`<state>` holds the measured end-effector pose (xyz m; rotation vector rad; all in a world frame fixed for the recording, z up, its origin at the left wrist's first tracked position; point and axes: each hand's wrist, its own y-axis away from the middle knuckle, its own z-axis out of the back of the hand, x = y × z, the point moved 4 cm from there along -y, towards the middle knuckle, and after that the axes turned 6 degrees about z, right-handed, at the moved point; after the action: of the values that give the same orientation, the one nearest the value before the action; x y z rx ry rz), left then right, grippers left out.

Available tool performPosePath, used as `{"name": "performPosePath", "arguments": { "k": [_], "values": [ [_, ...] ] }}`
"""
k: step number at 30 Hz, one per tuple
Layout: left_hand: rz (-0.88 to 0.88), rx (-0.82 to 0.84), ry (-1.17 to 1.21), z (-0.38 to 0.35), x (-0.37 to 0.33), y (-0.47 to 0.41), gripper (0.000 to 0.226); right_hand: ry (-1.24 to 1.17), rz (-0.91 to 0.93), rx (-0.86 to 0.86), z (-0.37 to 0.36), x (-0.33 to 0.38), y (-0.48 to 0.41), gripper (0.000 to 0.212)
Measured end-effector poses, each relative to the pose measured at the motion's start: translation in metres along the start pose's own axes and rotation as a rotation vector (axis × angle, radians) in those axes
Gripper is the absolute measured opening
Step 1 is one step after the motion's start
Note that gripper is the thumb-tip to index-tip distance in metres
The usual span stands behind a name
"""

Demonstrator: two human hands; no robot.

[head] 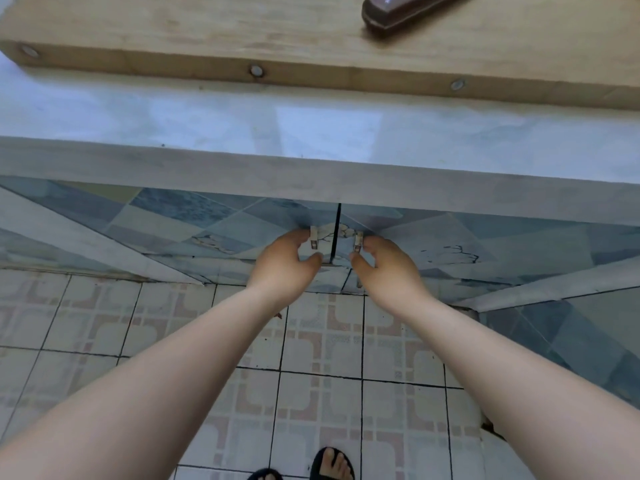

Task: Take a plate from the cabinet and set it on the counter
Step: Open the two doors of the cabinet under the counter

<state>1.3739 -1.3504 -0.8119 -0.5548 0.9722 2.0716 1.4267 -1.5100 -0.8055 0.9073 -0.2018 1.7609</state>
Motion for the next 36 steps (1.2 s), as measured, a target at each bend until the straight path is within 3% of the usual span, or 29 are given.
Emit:
{"name": "performPosePath", "arguments": {
  "k": [14,22,36],
  "values": [
    [0.004,0.024,0.018,0.0,0.01,0.029,0.042,0.05,0.017,-0.108,-0.008,-0.001,0.035,0.029],
    [-0.003,0.015,-0.001,-0.003,0.037,0.072,0.048,-0.008,-0.008,-0.14,-0.017,-0.009,0.086,0.026],
    [0.009,-0.091,-0.069,0.018,0.112,0.165,0.034,0.028,-0.131,-0.211,-0.026,-0.042,0.191,0.022]
  ]
}}
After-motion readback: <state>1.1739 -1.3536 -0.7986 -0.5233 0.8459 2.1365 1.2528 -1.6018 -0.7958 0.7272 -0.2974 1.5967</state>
